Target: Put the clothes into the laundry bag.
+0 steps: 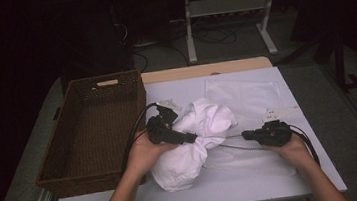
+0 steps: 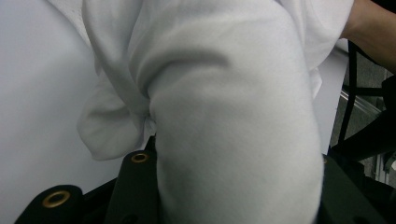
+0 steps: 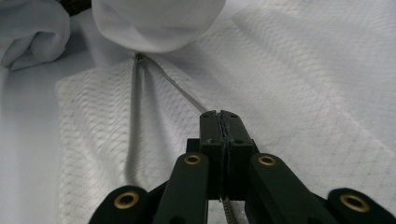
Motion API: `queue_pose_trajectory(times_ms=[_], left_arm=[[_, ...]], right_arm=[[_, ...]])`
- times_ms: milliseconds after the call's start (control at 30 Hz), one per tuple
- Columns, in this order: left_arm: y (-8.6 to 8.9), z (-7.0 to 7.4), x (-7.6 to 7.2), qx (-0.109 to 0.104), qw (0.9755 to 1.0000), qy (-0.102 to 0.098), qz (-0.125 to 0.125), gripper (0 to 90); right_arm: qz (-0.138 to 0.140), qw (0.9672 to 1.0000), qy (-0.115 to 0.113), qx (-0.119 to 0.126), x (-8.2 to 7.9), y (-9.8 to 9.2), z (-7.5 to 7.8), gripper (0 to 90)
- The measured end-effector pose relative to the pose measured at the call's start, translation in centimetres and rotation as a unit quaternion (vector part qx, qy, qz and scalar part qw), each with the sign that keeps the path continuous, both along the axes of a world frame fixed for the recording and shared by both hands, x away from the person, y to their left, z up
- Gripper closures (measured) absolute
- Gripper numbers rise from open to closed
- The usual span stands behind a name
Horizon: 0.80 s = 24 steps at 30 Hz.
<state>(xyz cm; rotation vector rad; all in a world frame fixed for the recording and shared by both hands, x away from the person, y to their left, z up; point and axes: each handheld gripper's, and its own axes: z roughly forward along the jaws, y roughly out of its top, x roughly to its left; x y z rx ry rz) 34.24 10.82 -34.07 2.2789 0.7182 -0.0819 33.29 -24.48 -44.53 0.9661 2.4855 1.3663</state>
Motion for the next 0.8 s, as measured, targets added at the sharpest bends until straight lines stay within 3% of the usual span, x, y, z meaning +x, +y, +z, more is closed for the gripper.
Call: queue_pose_trajectory(times_ms=[233, 533, 800], left_arm=[[0.3, 0.1, 0.0, -0.003, 1.0, 0.001, 0.001, 57.8], [0.8, 0.7, 0.0, -0.011, 0.9999, -0.003, 0.003, 57.8], [1.1, 0.8, 0.0, -0.013, 0.9999, -0.004, 0.005, 57.8]], right_arm=[[-0.015, 0.9998, -0.005, 0.014, 0.0, -0.3, 1.0, 88.3], [-0.032, 0.999, -0.019, 0.025, 1.4, -0.4, 2.5, 88.5], [-0.039, 0.9974, -0.049, 0.035, 2.7, 0.8, 4.3, 88.5]])
